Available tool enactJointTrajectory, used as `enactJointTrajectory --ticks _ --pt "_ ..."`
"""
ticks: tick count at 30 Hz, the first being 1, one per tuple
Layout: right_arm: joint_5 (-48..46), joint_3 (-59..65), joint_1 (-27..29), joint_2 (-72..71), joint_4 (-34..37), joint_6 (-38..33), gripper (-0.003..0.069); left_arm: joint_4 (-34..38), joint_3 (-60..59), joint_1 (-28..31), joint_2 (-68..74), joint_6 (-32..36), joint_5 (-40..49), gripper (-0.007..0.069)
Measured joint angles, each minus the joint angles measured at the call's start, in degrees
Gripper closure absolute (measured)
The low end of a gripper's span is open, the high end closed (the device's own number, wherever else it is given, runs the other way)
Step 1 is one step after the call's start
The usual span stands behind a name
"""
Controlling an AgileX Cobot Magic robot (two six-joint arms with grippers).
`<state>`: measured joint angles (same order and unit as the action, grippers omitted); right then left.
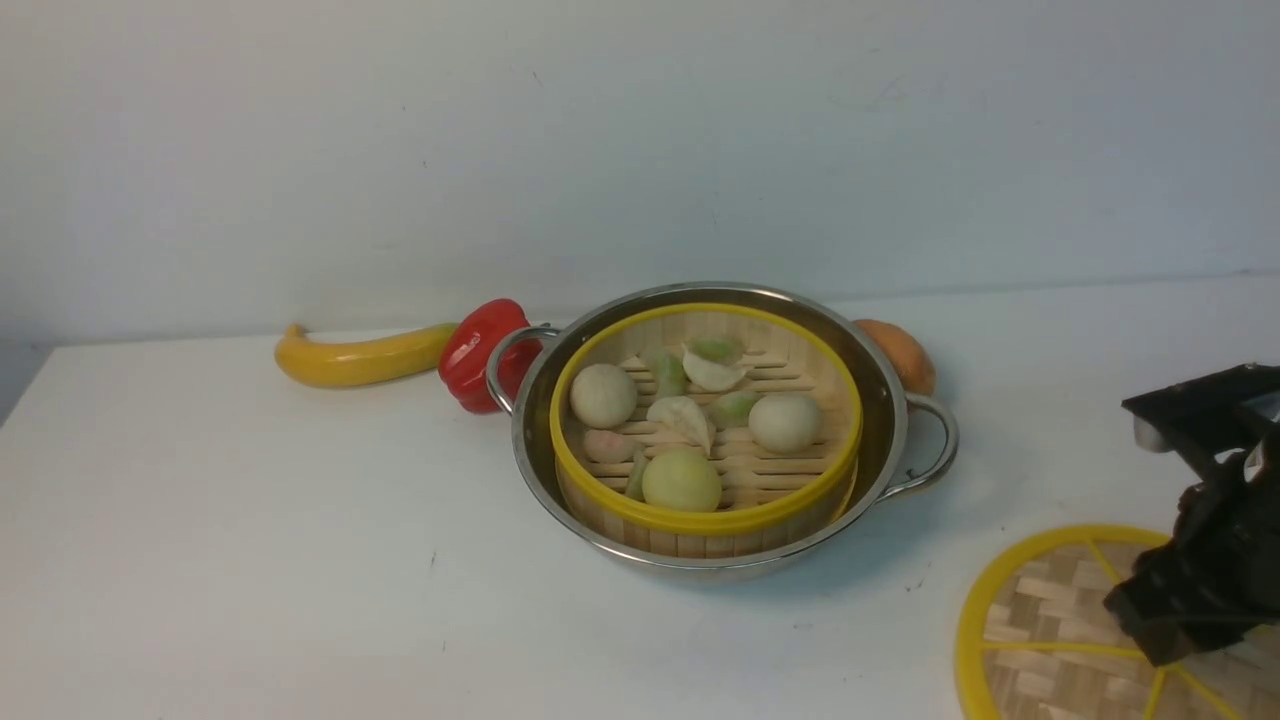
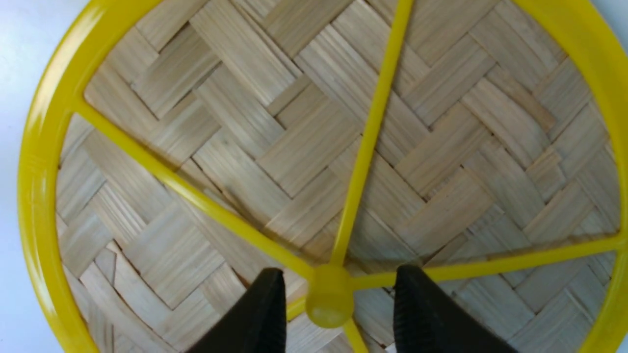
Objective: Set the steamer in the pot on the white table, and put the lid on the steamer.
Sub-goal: 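Move the gripper down to the bamboo steamer lid and grasp its center knob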
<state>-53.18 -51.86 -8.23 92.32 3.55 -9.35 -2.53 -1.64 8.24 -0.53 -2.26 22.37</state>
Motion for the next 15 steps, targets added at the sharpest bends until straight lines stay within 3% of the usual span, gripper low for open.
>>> enactJointTrajectory --ticks 15 --pt "-0.98 0.0 0.0 0.09 1.72 -1.33 0.0376 0.0 0.0 0.0 0.0 0.0 0.0 0.0334"
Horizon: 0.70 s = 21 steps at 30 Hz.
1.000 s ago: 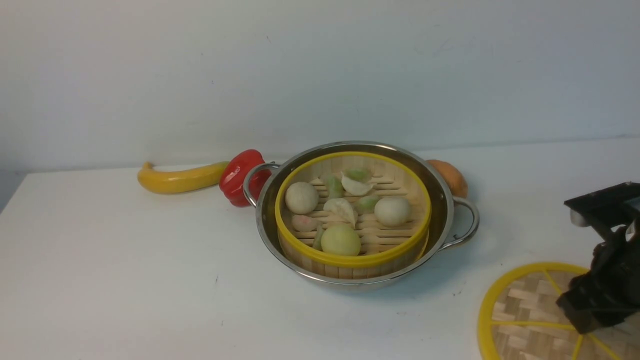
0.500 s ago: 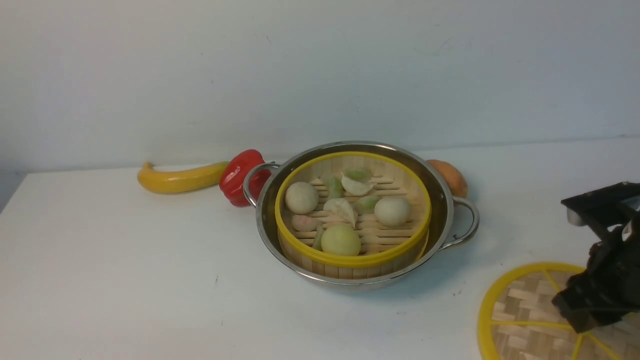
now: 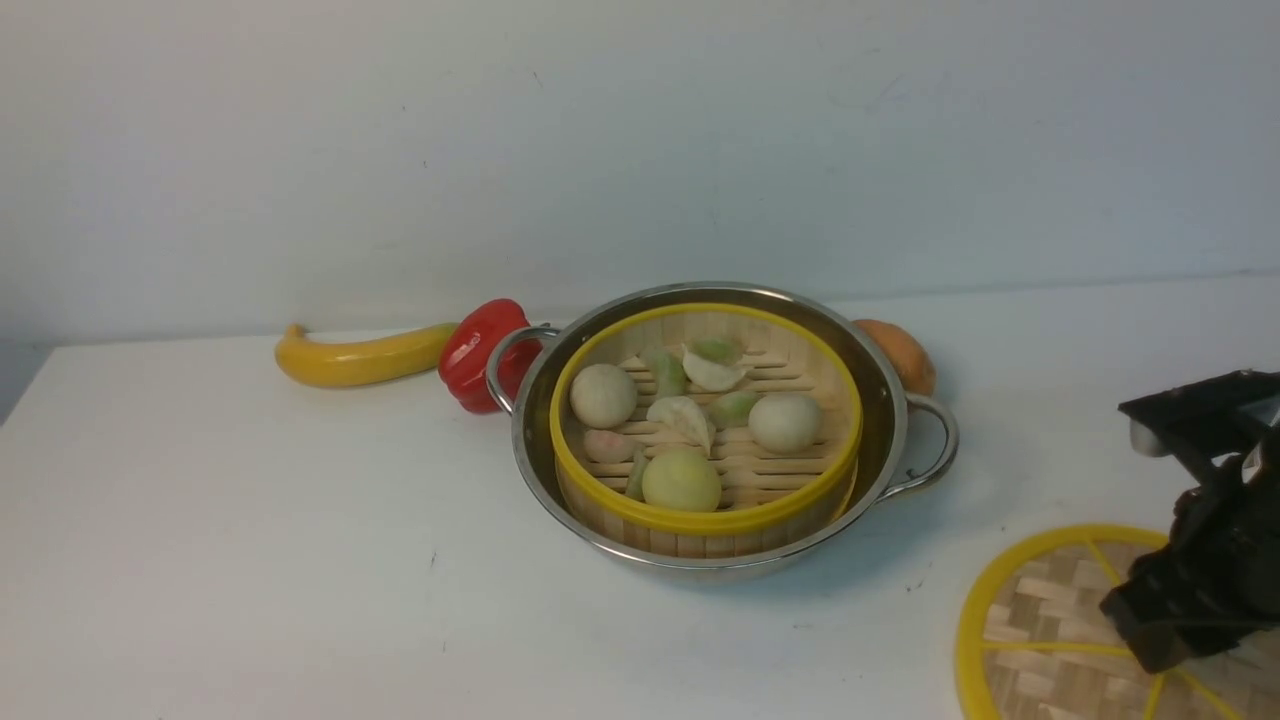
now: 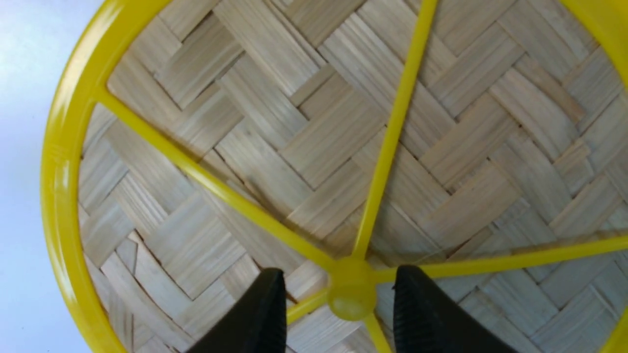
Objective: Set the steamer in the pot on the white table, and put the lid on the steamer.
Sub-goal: 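Move the gripper down to the bamboo steamer lid and grasp its center knob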
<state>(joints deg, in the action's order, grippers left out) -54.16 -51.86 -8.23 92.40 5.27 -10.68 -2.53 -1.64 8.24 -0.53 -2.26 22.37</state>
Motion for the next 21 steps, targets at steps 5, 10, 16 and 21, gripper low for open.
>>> enactJointTrajectory --ticks 5,10,16,21 --pt "0.56 0.0 0.0 1.43 -0.25 -0.13 0.0376 0.0 0.0 0.0 0.0 0.0 0.0 0.0334" --pt "1.12 0.0 0.0 1.71 -0.88 -0.13 0.0376 0.0 0.0 0.0 0.0 0.0 0.0 0.0334" --pt "0.99 0.0 0.0 2.64 -1.1 -0.13 0.0391 0.0 0.0 0.0 0.0 0.0 0.0 0.0334" --pt "0.73 -0.1 0.0 2.83 -1.6 -0.13 0.047 0.0 0.0 0.0 0.0 0.0 0.0 0.0334"
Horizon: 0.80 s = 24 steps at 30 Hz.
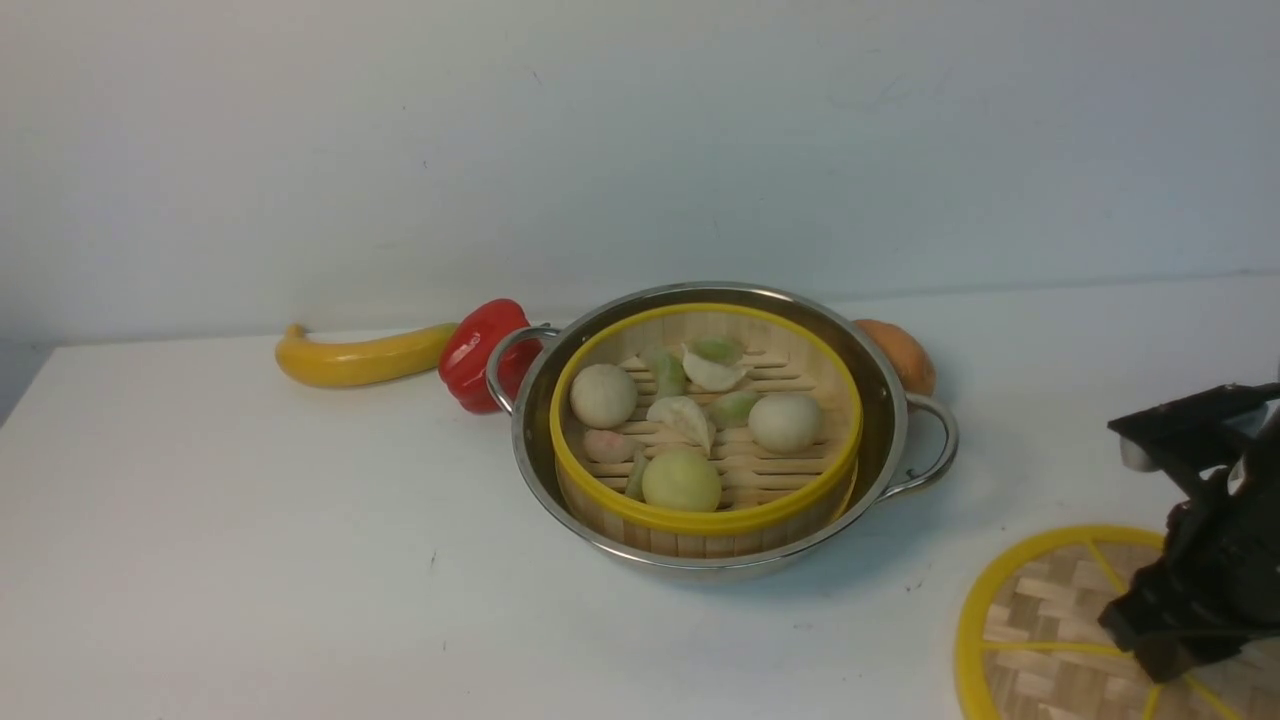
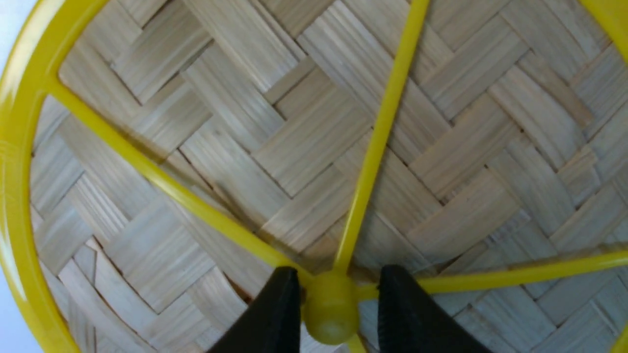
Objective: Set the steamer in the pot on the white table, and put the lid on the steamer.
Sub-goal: 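Move the gripper down to the bamboo steamer lid and grasp its center knob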
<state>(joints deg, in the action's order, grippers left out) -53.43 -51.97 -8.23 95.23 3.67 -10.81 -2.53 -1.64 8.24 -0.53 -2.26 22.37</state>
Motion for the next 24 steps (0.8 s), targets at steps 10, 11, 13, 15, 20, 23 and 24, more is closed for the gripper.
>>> enactJointTrajectory --ticks 10,11,13,15,20,23,24 --pt "-1.82 -0.76 0.0 -0.11 -0.59 -0.55 0.0545 0.0 0.0 0.0 0.0 0.0 0.0 0.0334" --pt "-2.59 -1.14 0.0 -0.16 -0.74 -0.63 0.0545 0.0 0.0 0.0 0.0 0.0 0.0 0.0334" --pt "-4.43 -2.27 0.0 -0.34 -0.81 -0.71 0.0545 0.0 0.0 0.0 0.0 0.0 0.0 0.0334" --pt "-8.82 -5.13 0.0 -0.7 -0.75 -0.75 0.0545 0.0 0.0 0.0 0.0 0.0 0.0 0.0334" --pt "-15.43 -11.65 0.0 -1.65 -0.75 -0.82 0.0545 0.0 0.0 0.0 0.0 0.0 0.0 0.0334" --pt "-16.44 -16.29 0.0 -2.32 -0.75 -0.82 0.0545 0.0 0.0 0.0 0.0 0.0 0.0 0.0334" --pt "-16.58 -17.93 0.0 -2.38 -0.63 -0.82 0.0545 0.0 0.0 0.0 0.0 0.0 0.0 0.0334"
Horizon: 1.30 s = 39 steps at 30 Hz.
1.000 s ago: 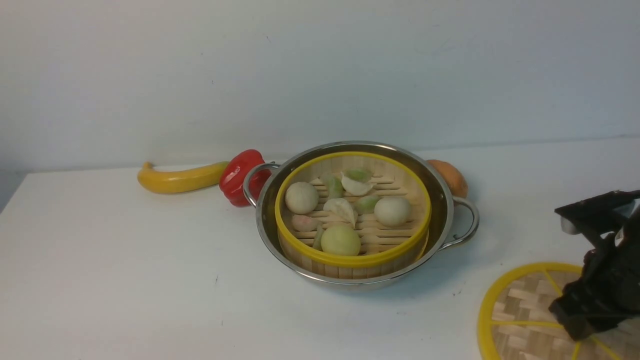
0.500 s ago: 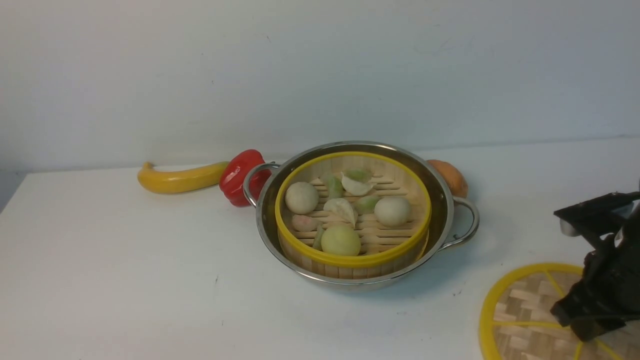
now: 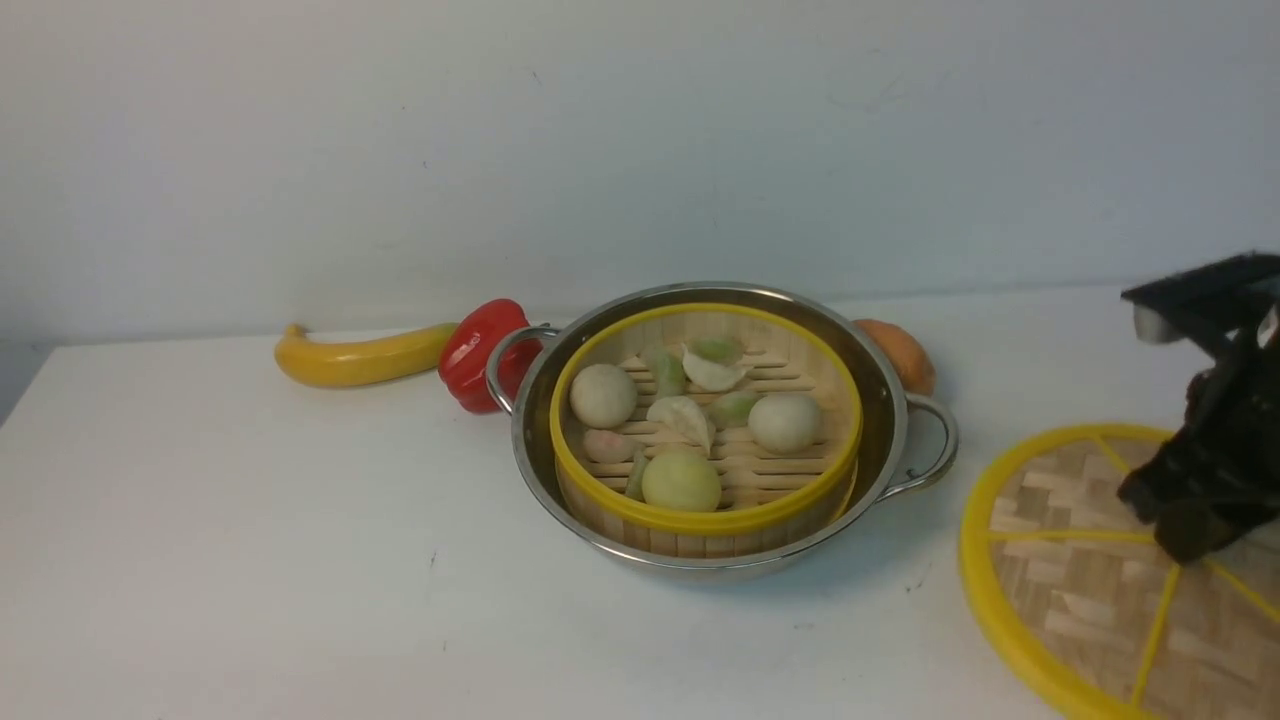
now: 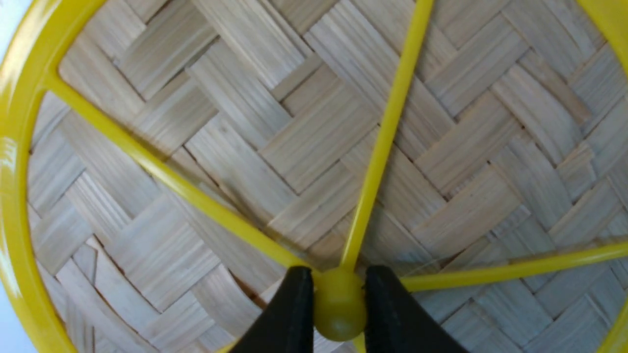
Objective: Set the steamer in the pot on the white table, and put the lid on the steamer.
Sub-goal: 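Move the gripper down to the bamboo steamer lid and grasp its center knob, then place the bamboo steamer lid onto the steamer basket in the pot with the right gripper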
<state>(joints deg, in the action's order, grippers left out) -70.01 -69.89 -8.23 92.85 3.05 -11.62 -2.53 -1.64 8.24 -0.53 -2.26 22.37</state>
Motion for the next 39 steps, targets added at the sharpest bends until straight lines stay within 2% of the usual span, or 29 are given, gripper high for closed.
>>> enactJointTrajectory --ticks 16,26,32,39 --pt "-1.75 -19.49 -0.97 1.39 8.78 0.0 0.0545 0.0 0.0 0.0 0.0 0.0 0.0 0.0334" --pt "-1.82 -34.23 -12.08 14.71 9.4 -0.34 0.0545 0.0 0.0 0.0 0.0 0.0 0.0 0.0334" --pt "-1.87 -41.76 -16.25 22.53 8.99 -1.48 0.0545 0.0 0.0 0.0 0.0 0.0 0.0 0.0334" --pt "-1.87 -48.7 -18.52 28.34 8.79 -1.66 0.0545 0.0 0.0 0.0 0.0 0.0 0.0 0.0334"
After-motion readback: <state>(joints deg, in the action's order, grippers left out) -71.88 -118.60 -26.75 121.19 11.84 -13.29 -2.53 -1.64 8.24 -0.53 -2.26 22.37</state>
